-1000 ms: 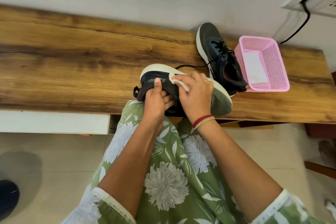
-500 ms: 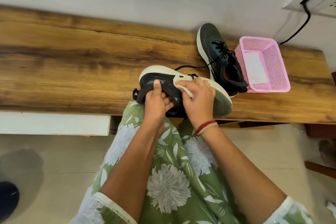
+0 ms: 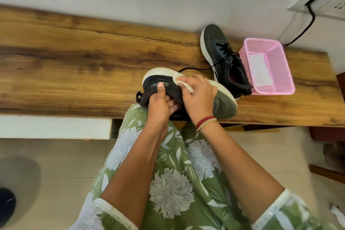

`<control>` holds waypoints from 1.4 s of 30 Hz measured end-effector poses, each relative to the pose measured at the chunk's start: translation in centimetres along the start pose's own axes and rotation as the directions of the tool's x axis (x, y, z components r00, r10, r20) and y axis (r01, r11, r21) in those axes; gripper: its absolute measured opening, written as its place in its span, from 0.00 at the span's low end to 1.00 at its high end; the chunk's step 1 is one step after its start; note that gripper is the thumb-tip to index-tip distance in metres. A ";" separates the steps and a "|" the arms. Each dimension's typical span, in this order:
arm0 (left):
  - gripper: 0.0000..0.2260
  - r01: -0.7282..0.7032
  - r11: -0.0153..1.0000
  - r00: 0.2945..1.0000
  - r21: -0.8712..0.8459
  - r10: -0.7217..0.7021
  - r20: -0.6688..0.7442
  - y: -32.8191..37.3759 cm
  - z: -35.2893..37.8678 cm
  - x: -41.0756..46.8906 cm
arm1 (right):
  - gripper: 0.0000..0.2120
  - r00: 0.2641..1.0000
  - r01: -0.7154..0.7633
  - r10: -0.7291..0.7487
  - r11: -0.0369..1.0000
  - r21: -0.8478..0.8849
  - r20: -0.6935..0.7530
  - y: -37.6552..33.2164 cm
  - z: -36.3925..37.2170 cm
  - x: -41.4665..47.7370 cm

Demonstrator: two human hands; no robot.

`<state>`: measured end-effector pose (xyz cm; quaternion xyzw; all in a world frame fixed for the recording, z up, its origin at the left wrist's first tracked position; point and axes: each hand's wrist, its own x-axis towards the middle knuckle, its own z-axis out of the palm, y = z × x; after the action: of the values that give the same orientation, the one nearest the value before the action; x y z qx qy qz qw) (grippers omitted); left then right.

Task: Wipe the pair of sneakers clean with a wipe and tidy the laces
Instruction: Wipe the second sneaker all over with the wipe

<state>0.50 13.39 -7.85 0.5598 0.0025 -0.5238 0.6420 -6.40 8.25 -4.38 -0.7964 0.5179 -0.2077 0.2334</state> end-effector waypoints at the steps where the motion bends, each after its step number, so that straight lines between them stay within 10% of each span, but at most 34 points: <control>1: 0.20 -0.004 1.000 1.000 -0.002 0.004 -0.006 0.1 0.0 -0.1 | 0.10 0.999 0.040 -0.040 0.999 -0.002 0.024 -0.2 0.2 -0.4; 14: 0.20 0.027 1.000 0.999 -0.014 -0.027 0.019 0.2 -0.1 -0.2 | 0.10 0.994 0.074 -0.073 0.997 -0.004 0.078 0.0 -0.3 0.9; 18: 0.22 0.032 0.999 0.998 0.022 -0.033 0.055 0.3 -0.2 -0.4 | 0.11 0.937 0.286 -0.277 0.958 -0.008 0.213 0.5 -1.1 -1.1; 22: 0.21 0.066 0.997 0.997 0.038 -0.067 0.042 0.2 0.1 -0.4 | 0.10 0.991 0.088 -0.091 0.996 0.031 0.098 1.5 -1.6 -0.2; 26: 0.23 0.068 0.997 0.997 0.036 -0.069 0.036 0.1 -0.2 -0.3 | 0.11 0.930 0.307 -0.298 0.952 -0.006 0.217 1.9 -1.8 -1.9; 30: 0.21 0.086 0.996 0.996 0.016 -0.086 0.036 0.2 0.1 -0.5 | 0.10 0.993 0.087 -0.095 0.991 0.101 0.074 3.2 -2.3 -0.4; 35: 0.22 0.103 0.994 0.995 -0.044 -0.103 0.015 0.9 0.2 -1.1 | 0.10 0.835 0.473 -0.428 0.879 -0.054 0.346 4.4 -2.9 -3.8; 42: 0.11 0.011 0.997 1.000 -0.075 -0.013 -0.025 1.3 -0.1 -1.6 | 0.11 0.998 0.061 -0.046 0.920 0.387 -0.050 6.4 -5.7 -2.5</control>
<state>0.64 14.31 -6.00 0.5421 0.0335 -0.5200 0.6593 -15.26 7.43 -3.72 -0.7438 0.4491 -0.3284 0.3703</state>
